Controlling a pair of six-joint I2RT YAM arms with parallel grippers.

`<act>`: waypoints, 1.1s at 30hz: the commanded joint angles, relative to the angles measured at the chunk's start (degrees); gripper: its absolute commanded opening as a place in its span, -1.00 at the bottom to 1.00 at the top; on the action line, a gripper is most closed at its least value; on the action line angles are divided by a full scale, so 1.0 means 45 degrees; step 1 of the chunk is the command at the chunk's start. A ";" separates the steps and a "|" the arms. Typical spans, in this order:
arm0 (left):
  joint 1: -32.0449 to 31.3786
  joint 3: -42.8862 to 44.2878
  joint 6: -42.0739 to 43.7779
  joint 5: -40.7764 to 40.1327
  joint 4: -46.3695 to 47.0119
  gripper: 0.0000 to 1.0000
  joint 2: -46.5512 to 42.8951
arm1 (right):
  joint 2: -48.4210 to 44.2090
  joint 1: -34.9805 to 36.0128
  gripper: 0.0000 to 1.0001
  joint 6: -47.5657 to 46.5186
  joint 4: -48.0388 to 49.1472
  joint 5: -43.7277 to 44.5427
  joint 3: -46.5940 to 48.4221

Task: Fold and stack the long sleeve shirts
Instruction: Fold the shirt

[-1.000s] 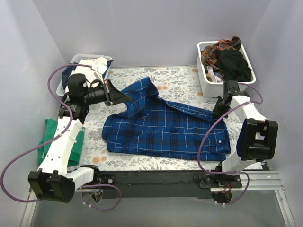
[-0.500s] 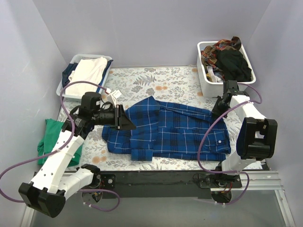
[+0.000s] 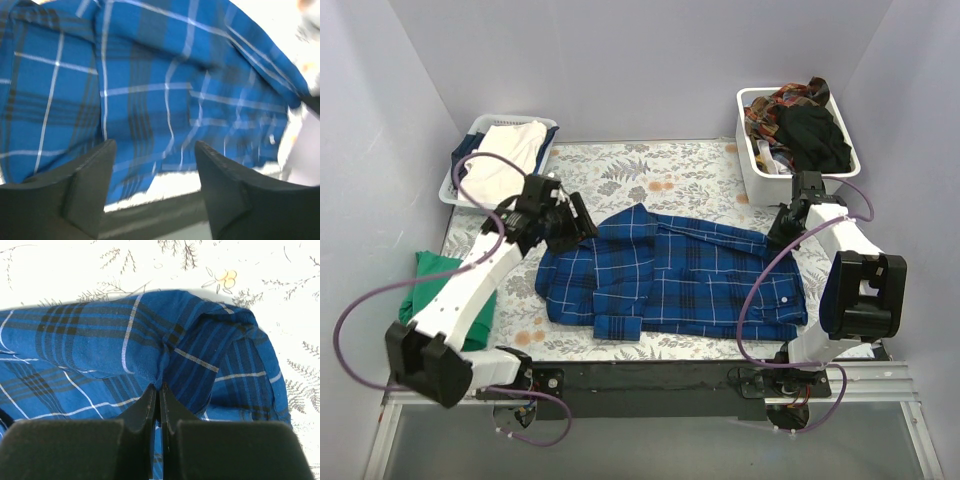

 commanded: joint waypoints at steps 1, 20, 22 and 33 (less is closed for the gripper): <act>0.0020 0.0734 -0.0979 -0.1747 0.0234 0.14 0.1703 | -0.0628 -0.0021 -0.81 -0.0053 0.0310 -0.0066 -0.0192; 0.2031 -0.0594 -0.1975 -0.1864 0.2168 -0.40 0.5102 | -0.0901 -0.0001 -0.80 -0.0170 0.0487 -0.0710 -0.0231; 0.2206 -0.0496 -0.2111 -0.1826 0.2479 -0.36 0.5357 | -0.0921 -0.0001 -0.79 -0.0189 0.0487 -0.0769 -0.0231; 0.2344 0.0148 -0.2307 -0.1709 0.3184 -0.27 0.5984 | -0.1136 -0.0001 -0.78 -0.0306 0.0447 -0.1023 -0.0251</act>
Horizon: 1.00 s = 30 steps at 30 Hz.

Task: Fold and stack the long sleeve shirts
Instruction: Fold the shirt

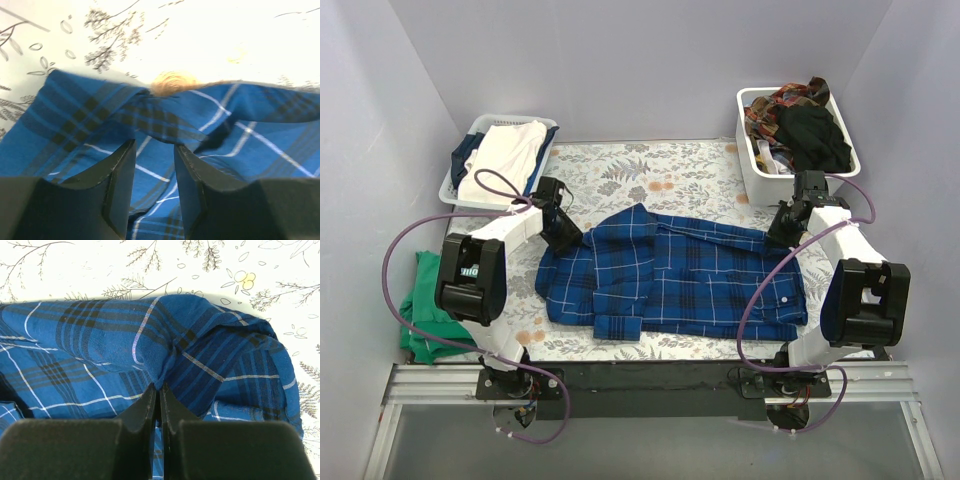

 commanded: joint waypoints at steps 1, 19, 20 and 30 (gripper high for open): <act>0.0091 0.0566 -0.0180 -0.0033 0.0600 -0.27 -0.0603 | -0.0509 -0.0001 -0.78 -0.0209 0.0190 -0.0304 -0.0032; 0.0169 -0.0489 -0.0668 -0.0249 0.1479 -0.21 -0.2070 | -0.0530 -0.0001 -0.78 -0.0151 0.0112 -0.0285 -0.0091; 0.0169 -0.0411 -0.0668 -0.0131 0.1479 -0.21 -0.1798 | -0.0529 -0.0001 -0.78 -0.0131 0.0131 -0.0285 -0.0071; 0.0169 0.0077 -0.0903 0.0104 0.1597 -0.20 -0.0369 | -0.0666 -0.0001 -0.78 -0.0190 0.0033 -0.0304 0.0183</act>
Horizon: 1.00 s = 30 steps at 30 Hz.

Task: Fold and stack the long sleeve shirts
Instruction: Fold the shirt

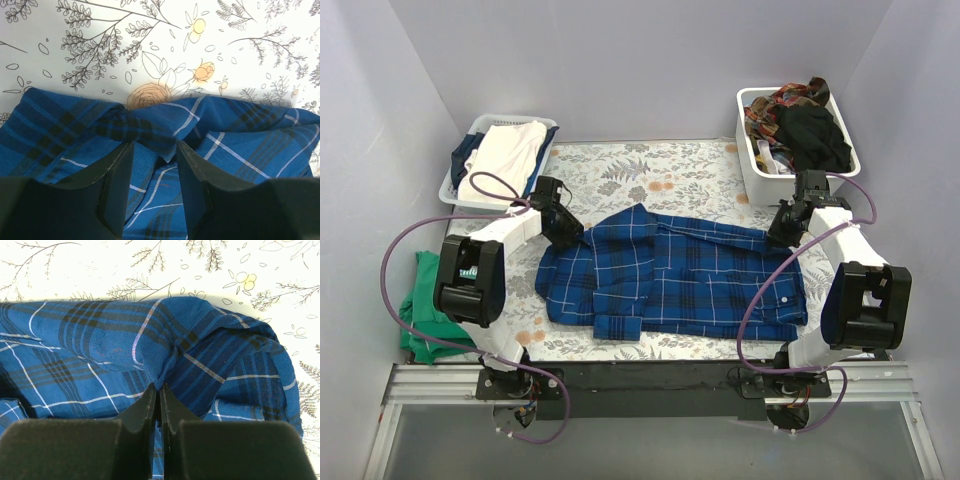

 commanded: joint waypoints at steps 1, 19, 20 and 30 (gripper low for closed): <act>0.0057 0.0558 -0.0096 0.0027 -0.0006 -0.20 0.0038 | -0.0448 -0.0001 -0.78 -0.0122 0.0029 -0.0241 0.0222; 0.0096 0.1966 -0.0487 -0.0695 -0.0983 -1.00 0.1056 | -0.0954 -0.0021 -0.97 -0.0259 -0.0420 0.0188 0.0436; 0.0173 0.1889 -0.0506 -0.0812 -0.1041 -1.00 0.0939 | -0.1033 -0.0021 -0.97 -0.0239 -0.0459 0.0324 0.0456; 0.1072 0.0229 -0.0545 -0.1009 -0.1218 -1.00 -0.0506 | -0.1951 -0.0567 -0.97 0.0327 -0.0382 0.0169 0.0184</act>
